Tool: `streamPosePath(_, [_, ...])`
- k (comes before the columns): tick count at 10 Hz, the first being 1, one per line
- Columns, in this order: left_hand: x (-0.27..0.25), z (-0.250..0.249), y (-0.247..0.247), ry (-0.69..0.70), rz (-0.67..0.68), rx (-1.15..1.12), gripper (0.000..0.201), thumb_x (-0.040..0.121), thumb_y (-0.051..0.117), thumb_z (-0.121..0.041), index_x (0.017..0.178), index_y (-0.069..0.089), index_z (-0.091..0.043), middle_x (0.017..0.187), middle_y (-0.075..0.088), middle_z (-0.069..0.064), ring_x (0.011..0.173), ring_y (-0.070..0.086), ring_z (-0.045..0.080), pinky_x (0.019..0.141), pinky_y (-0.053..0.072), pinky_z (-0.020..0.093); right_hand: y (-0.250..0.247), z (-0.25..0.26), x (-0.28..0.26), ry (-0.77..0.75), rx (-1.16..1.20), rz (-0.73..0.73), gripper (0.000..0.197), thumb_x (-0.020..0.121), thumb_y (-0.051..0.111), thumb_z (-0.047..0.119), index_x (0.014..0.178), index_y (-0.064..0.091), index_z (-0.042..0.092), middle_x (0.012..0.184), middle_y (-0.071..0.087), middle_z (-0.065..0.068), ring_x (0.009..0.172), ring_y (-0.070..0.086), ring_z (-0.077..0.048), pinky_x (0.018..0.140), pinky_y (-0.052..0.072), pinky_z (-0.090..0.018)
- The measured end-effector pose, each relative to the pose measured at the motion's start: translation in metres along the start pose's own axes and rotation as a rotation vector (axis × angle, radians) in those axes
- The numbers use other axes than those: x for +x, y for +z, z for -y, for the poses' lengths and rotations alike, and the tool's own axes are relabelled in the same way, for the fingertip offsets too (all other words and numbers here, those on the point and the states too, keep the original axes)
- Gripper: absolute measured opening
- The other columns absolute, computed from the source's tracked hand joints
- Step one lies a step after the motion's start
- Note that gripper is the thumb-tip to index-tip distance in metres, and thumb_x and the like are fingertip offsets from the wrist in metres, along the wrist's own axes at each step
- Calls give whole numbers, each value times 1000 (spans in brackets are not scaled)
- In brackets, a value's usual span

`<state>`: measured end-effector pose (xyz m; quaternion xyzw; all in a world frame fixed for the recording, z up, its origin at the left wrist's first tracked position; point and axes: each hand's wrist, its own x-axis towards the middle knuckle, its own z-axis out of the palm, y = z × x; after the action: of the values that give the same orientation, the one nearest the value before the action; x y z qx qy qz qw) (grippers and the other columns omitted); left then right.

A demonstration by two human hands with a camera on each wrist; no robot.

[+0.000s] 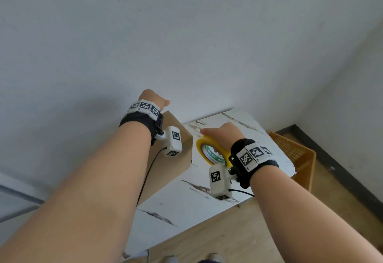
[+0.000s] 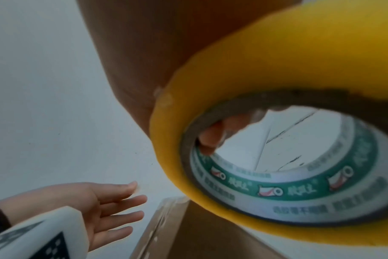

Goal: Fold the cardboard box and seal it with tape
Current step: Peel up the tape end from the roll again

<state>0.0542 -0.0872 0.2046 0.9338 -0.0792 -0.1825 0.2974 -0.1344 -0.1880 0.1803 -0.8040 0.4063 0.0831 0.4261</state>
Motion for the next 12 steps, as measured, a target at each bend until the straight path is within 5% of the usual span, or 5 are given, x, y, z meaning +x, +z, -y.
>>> streamPosePath(3, [26, 29, 11, 15, 115, -174, 14, 79, 66, -18, 75, 64, -5, 95, 74, 15, 88, 71, 27, 89, 54, 41, 16, 6, 12, 84, 80, -66, 35, 77, 69, 46, 66, 54, 17, 67, 61, -4, 59, 59, -21, 63, 54, -29])
streamPosePath(5, [45, 42, 21, 7, 120, -153, 31, 61, 70, -30, 75, 71, -2, 79, 74, 11, 81, 72, 27, 84, 57, 43, 22, 12, 7, 100, 26, -83, 32, 78, 68, 43, 66, 52, 18, 68, 57, -1, 63, 57, -19, 68, 54, -30])
streamPosePath(7, [34, 32, 19, 11, 96, -13, 28, 75, 73, -33, 79, 66, -6, 82, 69, 9, 70, 60, 26, 60, 41, 27, 19, 13, 3, -108, -430, 44, 15, 83, 60, 20, 97, 55, 18, 73, 57, -6, 73, 65, -24, 75, 59, -33])
streamPosePath(11, [47, 33, 31, 26, 134, 36, 42, 82, 70, -36, 107, 67, -3, 115, 67, 12, 103, 61, 30, 75, 41, 27, 17, 17, 6, -257, -732, 163, 17, 78, 61, 24, 93, 67, 17, 77, 70, -9, 71, 68, -25, 77, 60, -37])
streamPosePath(12, [49, 32, 33, 5, 130, 47, 36, 84, 68, -37, 86, 61, -1, 112, 65, 14, 99, 60, 32, 80, 43, 31, 17, 14, 8, -277, -747, 173, 22, 78, 61, 24, 98, 68, 17, 81, 71, -10, 73, 70, -25, 77, 60, -36])
